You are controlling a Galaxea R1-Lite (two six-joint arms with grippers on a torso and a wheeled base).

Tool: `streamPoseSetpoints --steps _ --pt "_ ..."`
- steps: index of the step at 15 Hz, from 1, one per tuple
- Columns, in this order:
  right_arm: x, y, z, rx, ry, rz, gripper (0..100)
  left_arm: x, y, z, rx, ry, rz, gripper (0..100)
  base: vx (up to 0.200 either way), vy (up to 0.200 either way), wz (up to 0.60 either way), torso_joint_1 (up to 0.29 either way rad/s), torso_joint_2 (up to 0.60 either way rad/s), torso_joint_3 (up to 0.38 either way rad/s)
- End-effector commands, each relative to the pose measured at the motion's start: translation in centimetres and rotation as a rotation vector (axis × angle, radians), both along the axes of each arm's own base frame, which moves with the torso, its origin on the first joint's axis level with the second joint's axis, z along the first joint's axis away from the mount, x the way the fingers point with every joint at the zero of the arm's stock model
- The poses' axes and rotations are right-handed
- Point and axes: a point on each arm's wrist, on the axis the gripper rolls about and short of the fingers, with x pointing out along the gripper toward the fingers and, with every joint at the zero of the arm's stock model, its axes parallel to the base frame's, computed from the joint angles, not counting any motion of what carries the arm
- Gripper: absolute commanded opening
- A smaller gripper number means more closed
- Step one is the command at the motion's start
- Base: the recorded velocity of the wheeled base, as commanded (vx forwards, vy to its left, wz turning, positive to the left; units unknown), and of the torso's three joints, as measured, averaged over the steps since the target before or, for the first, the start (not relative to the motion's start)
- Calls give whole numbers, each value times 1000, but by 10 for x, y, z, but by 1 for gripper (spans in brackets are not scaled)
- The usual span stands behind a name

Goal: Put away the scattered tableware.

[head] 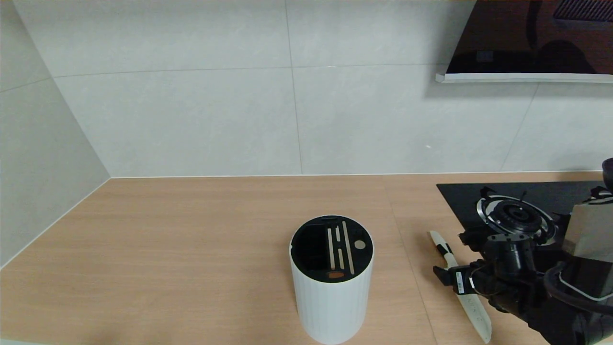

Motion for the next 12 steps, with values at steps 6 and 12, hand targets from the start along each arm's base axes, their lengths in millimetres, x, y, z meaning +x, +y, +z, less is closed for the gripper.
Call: streamPoseSetpoints --steps 6,12 --pt "3 0 -13 -18 34 -16 100 0 0 0 0 0 0 100 0 0 0 0 0 0" --pt "6 -1 -19 -24 44 -24 100 0 0 0 0 0 1 100 0 0 0 0 0 0"
